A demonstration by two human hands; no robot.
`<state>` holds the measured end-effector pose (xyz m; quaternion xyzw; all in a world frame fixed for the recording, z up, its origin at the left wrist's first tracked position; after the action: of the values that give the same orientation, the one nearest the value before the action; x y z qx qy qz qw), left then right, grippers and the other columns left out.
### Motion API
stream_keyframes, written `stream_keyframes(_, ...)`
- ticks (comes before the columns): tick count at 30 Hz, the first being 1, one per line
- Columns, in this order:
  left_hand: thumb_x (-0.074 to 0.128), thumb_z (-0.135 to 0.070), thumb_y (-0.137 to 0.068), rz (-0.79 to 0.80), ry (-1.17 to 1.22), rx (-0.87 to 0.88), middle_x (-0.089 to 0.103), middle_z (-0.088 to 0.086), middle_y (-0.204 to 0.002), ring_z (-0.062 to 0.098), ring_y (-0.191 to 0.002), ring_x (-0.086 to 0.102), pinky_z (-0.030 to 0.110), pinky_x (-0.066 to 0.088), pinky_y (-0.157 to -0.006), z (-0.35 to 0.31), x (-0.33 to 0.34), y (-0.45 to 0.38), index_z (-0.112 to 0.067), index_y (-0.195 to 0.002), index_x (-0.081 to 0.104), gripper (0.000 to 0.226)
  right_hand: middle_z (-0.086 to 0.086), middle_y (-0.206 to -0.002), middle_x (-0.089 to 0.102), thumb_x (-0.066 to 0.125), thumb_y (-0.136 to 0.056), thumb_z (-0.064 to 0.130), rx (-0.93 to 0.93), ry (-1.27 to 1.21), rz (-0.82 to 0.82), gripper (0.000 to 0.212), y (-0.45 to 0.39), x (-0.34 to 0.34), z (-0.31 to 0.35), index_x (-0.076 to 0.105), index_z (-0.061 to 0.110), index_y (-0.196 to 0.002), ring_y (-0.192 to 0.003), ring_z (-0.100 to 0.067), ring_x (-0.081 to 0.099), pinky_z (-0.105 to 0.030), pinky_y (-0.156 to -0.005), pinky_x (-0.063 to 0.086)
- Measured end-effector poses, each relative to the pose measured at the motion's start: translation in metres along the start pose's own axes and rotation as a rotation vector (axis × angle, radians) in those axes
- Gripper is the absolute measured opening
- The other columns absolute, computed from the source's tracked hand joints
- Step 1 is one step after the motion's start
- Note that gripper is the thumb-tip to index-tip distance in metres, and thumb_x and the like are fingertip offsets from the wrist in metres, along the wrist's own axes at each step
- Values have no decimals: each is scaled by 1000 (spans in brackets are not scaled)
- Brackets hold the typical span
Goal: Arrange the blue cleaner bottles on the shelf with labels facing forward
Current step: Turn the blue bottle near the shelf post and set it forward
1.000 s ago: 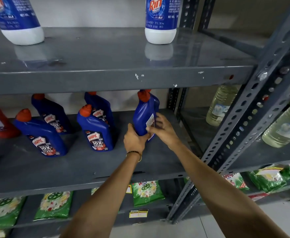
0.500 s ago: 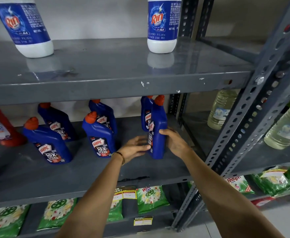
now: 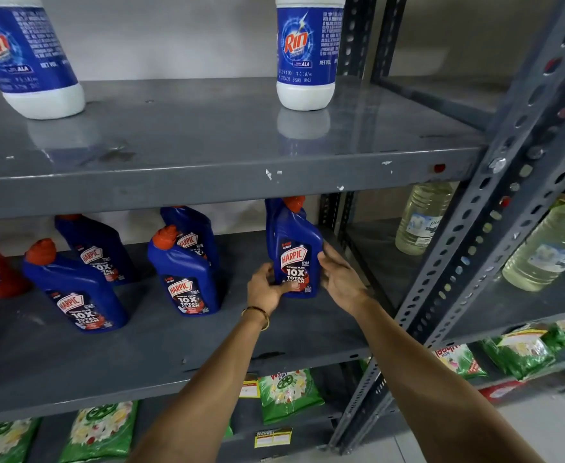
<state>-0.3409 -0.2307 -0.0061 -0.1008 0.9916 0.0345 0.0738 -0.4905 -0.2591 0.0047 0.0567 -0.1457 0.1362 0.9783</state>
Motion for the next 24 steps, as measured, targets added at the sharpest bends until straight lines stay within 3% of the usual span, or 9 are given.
stream_keyframes(3, 75, 0, -67, -75, -39, 23, 65, 20, -109, 30, -99, 61, 40, 52, -87, 4, -3, -1, -1, -105, 55, 43, -10, -135, 52, 37, -97, 12, 10, -15, -30, 43, -4, -4, -2, 38, 20, -139, -118, -24, 53, -35, -89, 50)
stream_keyframes(9, 74, 1, -68, -67, -109, 14, 64, 22, -106, 33, -100, 61, 45, 52, -90, 15, -5, -2, 1, -101, 52, 39, -1, -128, 54, 33, -97, 4, 45, 18, -9, 44, -8, -4, -8, 39, 20, -138, -117, -16, 52, -27, -87, 49)
stream_keyframes(12, 71, 2, -71, -60, -112, 13, 64, 22, -109, 32, -102, 60, 40, 51, -90, 15, -6, -2, 1, -105, 53, 39, 4, -122, 59, 38, -93, 0, 77, 88, -2, 47, -9, -3, -10, 44, 20, -135, -110, -9, 56, -28, -89, 47)
stream_keyframes(14, 71, 1, -72, -55, -123, 4, 64, 20, -111, 26, -100, 60, 31, 49, -87, 15, -7, -3, 0, -109, 53, 41, -2, -123, 59, 45, -86, -7, 99, 172, -25, 49, -9, -6, -16, 47, 15, -131, -104, -9, 58, -26, -86, 47)
stream_keyframes(17, 72, -4, -73, -50, -146, -23, 64, 16, -114, 19, -97, 58, 26, 46, -84, 16, -7, -2, -3, -113, 54, 44, -9, -127, 58, 56, -81, -9, 114, 332, -65, 53, -5, -13, -30, 48, 8, -130, -109, -15, 56, -28, -92, 46)
stream_keyframes(20, 70, -10, -76, -55, -188, -57, 65, 17, -115, 26, -104, 61, 30, 48, -87, 20, -5, 2, -3, -115, 55, 42, -5, -123, 58, 61, -80, -7, 94, 394, -50, 52, -2, -15, -41, 49, 7, -129, -110, -13, 54, -12, -80, 47)
stream_keyframes(21, 70, -11, -76, -61, -198, -60, 66, 18, -115, 28, -105, 61, 32, 48, -88, 22, -5, 3, -3, -115, 56, 42, -5, -122, 58, 62, -80, -6, 86, 408, -59, 52, -2, -17, -44, 50, 7, -128, -112, -15, 55, -13, -82, 47)
stream_keyframes(24, 69, -11, -77, -68, -207, -70, 65, 19, -116, 29, -107, 60, 34, 47, -91, 24, -5, 7, -2, -117, 56, 43, -9, -126, 59, 68, -77, -1, 72, 448, -77, 54, -5, -21, -49, 51, 8, -128, -118, -20, 55, -31, -99, 44)
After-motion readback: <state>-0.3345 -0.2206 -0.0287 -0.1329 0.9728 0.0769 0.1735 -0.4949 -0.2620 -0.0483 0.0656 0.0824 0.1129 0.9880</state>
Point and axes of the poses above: each hand's wrist, its own y-axis away from the middle knuckle, its own x-axis out of the palm, z = x × y, the point moved 7 cm from there along -y, towards the middle knuckle
